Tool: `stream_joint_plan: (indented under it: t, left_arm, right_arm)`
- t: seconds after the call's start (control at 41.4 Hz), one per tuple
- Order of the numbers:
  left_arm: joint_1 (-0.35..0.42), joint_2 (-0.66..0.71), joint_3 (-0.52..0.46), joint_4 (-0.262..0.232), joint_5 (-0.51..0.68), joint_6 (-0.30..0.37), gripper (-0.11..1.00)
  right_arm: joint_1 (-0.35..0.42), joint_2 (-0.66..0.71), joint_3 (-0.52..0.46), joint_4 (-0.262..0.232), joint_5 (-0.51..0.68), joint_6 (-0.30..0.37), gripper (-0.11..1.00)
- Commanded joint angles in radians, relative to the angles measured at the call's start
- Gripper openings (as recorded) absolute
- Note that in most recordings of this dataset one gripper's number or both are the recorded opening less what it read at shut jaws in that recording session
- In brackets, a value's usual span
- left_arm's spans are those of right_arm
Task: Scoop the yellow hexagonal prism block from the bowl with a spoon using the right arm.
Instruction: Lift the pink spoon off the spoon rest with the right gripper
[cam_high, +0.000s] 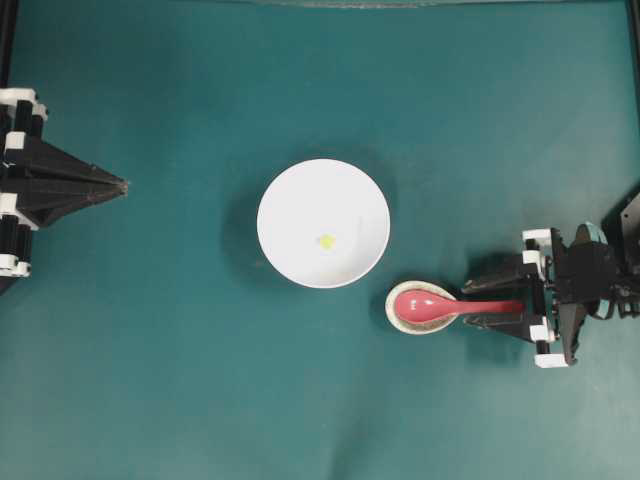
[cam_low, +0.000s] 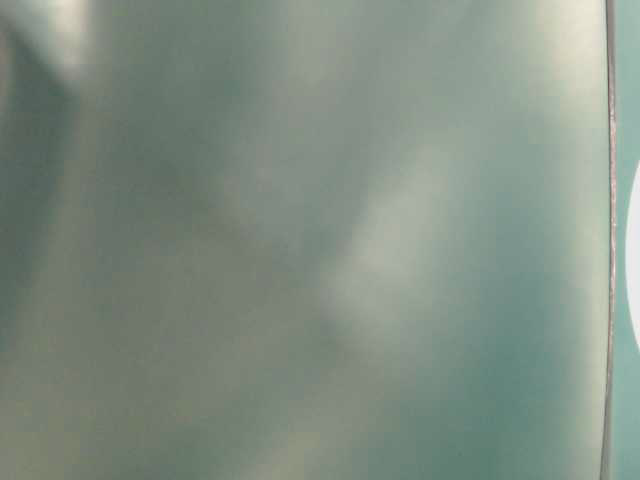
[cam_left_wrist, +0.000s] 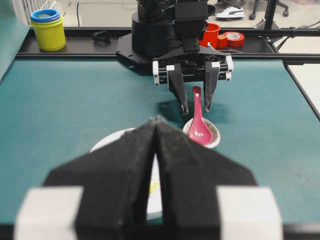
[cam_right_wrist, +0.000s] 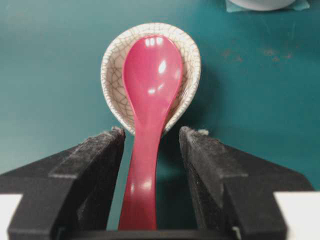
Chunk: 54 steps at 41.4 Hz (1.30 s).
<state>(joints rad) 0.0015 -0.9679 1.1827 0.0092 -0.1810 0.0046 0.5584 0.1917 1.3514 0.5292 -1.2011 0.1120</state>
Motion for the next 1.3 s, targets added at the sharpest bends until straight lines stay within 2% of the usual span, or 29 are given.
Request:
stream_joint_plan:
  t: [0.0,0.29,0.556,1.281]
  left_arm:
    - [0.0,0.008,-0.015,0.003,-0.005,0.002,0.01]
    - [0.0,0.008,-0.015,0.006,-0.003,0.003,0.01]
    - [0.0,0.008,-0.015,0.006,-0.002,0.003,0.01]
    - [-0.002,0.008,-0.015,0.005,-0.002,0.005,0.01]
  right_arm:
    - [0.005,-0.009,-0.005,0.002,0.002,-0.003,0.55]
    - [0.009,-0.011,-0.005,0.0,0.008,-0.015,0.55]
    - [0.009,-0.011,-0.008,0.0,0.02,-0.061,0.55]
    - [0.009,-0.048,0.0,0.0,0.025,-0.089,0.55]
